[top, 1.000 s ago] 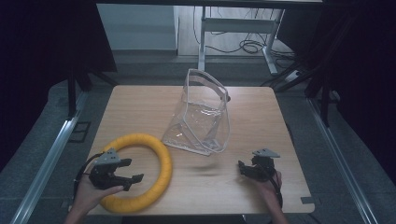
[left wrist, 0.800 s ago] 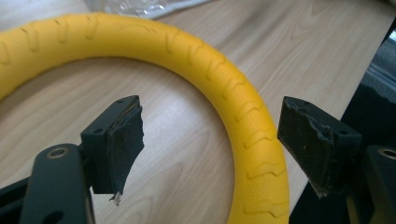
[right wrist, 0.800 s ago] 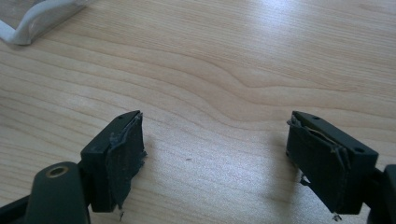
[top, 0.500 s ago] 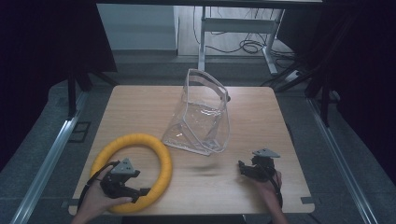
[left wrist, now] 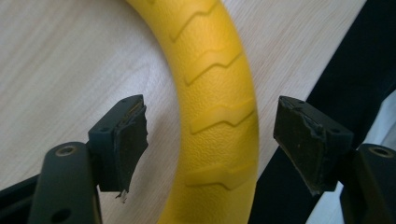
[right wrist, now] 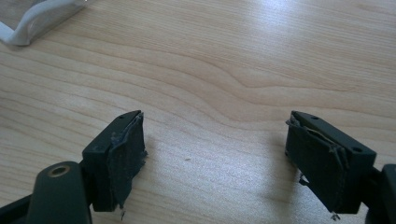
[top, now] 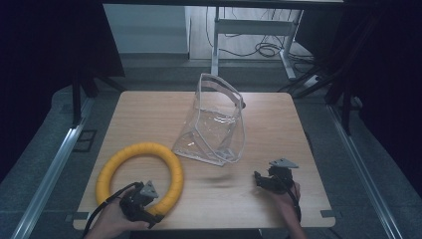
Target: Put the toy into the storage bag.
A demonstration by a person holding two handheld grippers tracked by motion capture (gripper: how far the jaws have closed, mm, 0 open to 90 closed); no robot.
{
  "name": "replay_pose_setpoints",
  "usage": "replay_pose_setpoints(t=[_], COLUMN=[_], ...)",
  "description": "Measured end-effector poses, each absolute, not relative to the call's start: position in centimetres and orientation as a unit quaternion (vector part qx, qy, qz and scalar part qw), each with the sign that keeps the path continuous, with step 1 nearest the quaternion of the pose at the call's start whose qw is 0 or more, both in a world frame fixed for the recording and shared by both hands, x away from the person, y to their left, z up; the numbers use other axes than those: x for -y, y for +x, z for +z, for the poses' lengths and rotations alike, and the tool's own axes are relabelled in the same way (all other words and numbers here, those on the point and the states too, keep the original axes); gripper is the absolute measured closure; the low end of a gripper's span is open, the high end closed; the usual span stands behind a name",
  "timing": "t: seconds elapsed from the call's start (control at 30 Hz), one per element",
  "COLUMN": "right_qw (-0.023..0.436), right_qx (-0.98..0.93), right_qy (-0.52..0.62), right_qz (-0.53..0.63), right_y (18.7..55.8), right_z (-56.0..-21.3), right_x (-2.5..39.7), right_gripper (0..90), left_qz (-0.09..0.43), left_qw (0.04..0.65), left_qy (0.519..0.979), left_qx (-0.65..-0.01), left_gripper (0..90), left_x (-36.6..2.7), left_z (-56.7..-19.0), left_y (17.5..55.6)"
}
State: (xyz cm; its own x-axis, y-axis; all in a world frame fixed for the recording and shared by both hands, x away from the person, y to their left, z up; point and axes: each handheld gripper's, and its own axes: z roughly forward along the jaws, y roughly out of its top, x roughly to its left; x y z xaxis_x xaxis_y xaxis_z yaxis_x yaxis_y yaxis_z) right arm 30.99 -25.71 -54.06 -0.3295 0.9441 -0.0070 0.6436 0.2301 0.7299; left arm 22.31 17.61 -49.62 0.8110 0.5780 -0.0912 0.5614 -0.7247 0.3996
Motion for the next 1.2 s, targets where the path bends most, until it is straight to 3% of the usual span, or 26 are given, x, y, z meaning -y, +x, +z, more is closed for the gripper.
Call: replay_pose_setpoints(t=[0.23, 0.5, 0.57, 0.67, 0.83, 1.2], right_qw=[0.233, 0.233, 0.233, 0.233, 0.233, 0.232], right_qx=[-0.749, -0.749, -0.749, -0.749, -0.749, -0.746], right_qy=[0.530, 0.530, 0.530, 0.530, 0.530, 0.535], right_qz=[0.322, 0.322, 0.322, 0.323, 0.322, 0.321], right_y=[31.0, 31.0, 31.0, 31.0, 31.0, 31.1], right_z=[-54.1, -54.1, -54.1, -54.1, -54.1, -54.0], right_x=[25.7, 25.7, 25.7, 25.7, 25.7, 25.7], right_gripper=[20.2, 20.2, 20.2, 20.2, 20.2, 20.4], left_qz=[0.014, 0.022, 0.020, 0.012, -0.003, -0.032], left_qw=[0.149, 0.133, 0.128, 0.128, 0.159, 0.302], left_qy=[0.935, 0.934, 0.936, 0.934, 0.928, 0.882], left_qx=[-0.322, -0.332, -0.329, -0.332, -0.337, -0.361], left_gripper=[33.8, 41.1, 49.0, 50.0, 50.3, 50.5], left_x=[-16.0, -14.9, -14.6, -14.7, -15.6, -19.9], left_z=[-50.5, -50.4, -50.3, -50.2, -49.8, -45.1], left_y=[22.9, 23.2, 23.0, 23.2, 23.4, 23.8])
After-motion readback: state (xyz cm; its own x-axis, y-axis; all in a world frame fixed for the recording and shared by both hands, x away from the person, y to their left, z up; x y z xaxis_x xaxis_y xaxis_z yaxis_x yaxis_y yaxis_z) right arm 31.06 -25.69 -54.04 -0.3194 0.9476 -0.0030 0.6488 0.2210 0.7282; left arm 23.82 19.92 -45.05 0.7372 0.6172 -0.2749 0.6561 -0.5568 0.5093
